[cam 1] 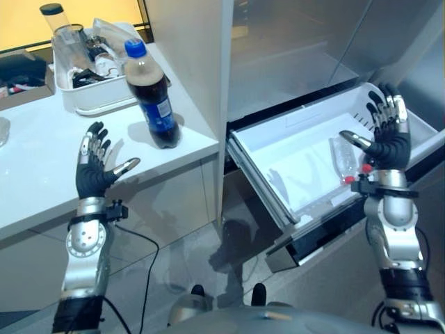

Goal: Take the drinks into the refrigerator

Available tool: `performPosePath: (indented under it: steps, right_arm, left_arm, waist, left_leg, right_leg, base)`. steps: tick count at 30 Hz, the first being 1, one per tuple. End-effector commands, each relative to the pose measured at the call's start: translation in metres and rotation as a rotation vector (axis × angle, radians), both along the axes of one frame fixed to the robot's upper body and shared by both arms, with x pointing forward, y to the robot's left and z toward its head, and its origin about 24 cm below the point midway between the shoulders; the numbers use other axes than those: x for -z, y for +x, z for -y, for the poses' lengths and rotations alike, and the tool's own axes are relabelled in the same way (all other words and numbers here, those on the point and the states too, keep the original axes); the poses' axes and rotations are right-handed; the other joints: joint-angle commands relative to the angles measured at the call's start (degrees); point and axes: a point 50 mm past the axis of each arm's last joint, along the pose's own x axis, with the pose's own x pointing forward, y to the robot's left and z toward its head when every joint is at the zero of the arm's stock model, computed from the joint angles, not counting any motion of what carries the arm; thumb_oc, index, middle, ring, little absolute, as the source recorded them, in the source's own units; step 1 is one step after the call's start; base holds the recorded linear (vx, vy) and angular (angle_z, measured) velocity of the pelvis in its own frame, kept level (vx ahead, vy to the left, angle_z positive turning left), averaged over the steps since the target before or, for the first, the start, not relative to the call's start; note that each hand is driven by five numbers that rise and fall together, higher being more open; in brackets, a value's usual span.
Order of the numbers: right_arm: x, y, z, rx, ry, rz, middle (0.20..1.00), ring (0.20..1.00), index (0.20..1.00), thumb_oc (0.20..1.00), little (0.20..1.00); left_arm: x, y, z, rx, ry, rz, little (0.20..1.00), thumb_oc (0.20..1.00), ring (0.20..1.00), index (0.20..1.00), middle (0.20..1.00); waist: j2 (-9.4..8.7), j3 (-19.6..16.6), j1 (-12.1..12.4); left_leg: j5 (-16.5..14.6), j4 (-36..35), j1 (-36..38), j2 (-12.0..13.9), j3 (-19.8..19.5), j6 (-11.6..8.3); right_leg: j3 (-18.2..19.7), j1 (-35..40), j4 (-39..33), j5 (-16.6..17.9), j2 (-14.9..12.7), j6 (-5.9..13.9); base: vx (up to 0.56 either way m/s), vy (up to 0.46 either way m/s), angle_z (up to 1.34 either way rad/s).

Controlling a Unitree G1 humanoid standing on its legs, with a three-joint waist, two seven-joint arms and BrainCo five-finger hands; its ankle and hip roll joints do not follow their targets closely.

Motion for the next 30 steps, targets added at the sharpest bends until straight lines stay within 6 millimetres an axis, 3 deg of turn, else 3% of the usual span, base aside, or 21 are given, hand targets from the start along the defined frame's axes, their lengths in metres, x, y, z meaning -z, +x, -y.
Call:
performPosePath:
  steps: [1,10,30]
  right_arm:
    - [-0.035,0.01,-0.005,-0.062,-0.015,0.139,1.0,1.0,1.0,1.0,1.0]
    - [-0.039,0.011,-0.011,-0.116,-0.024,0.138,1.0,1.0,1.0,1.0,1.0]
    - [-0.038,0.008,-0.014,-0.141,-0.011,0.141,1.0,1.0,1.0,1.0,1.0]
  left_arm:
    - [-0.029,0.012,-0.011,-0.026,0.127,0.081,1.0,1.0,1.0,1.0,1.0]
    - [-0.035,0.025,-0.017,-0.01,0.125,0.06,1.0,1.0,1.0,1.0,1.0]
    - [0.008,0.041,-0.012,0.068,0.099,-0.183,1.0,1.0,1.0,1.0,1.0]
  waist:
    - [-0.47,-2.5,-0.4]
    - [-0.2,-2.6,-1.2]
    - [-0.37,-2.4,-2.5]
  left_leg:
    - [-4.4,0.1,1.3,-1.7,-2.7,2.15]
    - [-4.4,0.1,1.7,-1.7,-1.8,2.01]
    - [-4.7,0.1,2.4,-1.4,-0.7,1.94]
  right_leg:
    - [0.5,1.1,6.3,-5.7,-1.0,2.6]
    - [1.3,1.1,6.0,-5.3,-0.8,2.73]
    - [2.6,1.1,5.7,-4.9,-0.3,2.78]
  base:
    - [0.0,0.009,-0.06]
    - [-0.01,0.009,-0.08]
    - [0.0,-0.001,-0.03]
